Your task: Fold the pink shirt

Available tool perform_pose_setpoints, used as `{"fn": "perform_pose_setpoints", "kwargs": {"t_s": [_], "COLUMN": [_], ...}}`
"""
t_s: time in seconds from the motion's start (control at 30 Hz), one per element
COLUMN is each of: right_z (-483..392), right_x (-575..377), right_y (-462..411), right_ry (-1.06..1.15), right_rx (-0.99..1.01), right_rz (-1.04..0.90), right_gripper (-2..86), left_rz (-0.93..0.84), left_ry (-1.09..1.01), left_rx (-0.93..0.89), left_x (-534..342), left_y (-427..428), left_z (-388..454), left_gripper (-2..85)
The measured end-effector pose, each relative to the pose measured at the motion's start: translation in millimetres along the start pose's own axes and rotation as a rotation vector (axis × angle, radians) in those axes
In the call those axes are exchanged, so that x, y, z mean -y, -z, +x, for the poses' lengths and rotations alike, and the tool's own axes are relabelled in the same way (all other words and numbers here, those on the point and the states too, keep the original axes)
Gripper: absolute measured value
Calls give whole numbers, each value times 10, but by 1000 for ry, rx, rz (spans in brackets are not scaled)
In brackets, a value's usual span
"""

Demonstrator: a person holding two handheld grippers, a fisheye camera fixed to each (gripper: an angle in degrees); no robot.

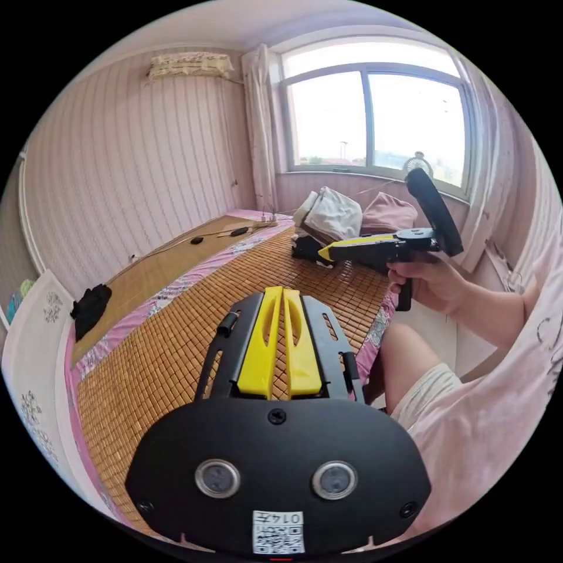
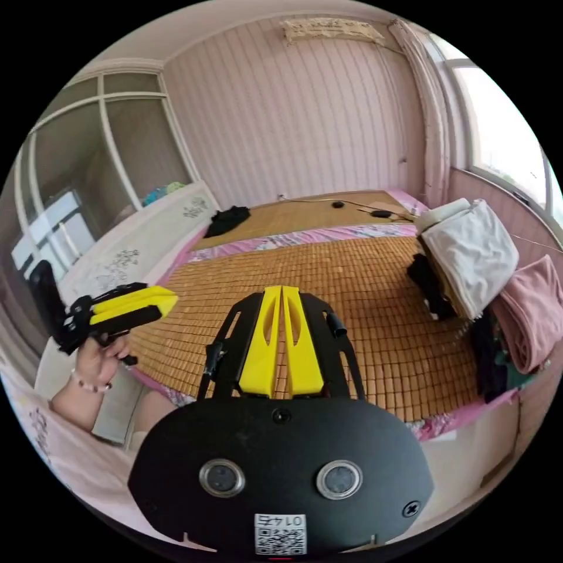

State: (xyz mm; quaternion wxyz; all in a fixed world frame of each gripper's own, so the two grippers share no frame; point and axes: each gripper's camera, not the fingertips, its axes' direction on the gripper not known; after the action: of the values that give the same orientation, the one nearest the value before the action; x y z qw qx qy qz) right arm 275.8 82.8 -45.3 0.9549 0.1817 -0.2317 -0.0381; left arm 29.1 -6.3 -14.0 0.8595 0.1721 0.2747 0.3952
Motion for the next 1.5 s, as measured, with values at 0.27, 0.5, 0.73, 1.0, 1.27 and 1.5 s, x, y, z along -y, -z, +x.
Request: {"fn": "perform_pose_setpoints", "kwargs": {"t_s": [0.27,0.5,0.73,1.0,1.27,1.5], "right_z": [316,1087,1950,2897,3333,3214], "right_x": [-528,-703,-445,-140,-269,-562], "right_y": [1074,1706,1707,1146,1424,2791], "right_ry": [181,147,254,234,198,38], "right_rx": [-430,-633,-851,-875,-895,-864], "right_rz": [155,39,-212,-526,-511,-197], "right_gripper": [-7,-3,23,195,76,59], "left_rz": [177,250,112,-43,-143,-127], "left_ry": [6,-10,27,12,114,44], "left_rx": [-123,-378,-481,-540,-563,-547], "left_x": [215,511,950,1501,1853,2243], "left_y": [-565,-1300,-2342,-3528,-4308,-4587], "left_z": [423,782,1161,1588,1792,2178], "left_gripper": [96,97,72,114,126,156]}}
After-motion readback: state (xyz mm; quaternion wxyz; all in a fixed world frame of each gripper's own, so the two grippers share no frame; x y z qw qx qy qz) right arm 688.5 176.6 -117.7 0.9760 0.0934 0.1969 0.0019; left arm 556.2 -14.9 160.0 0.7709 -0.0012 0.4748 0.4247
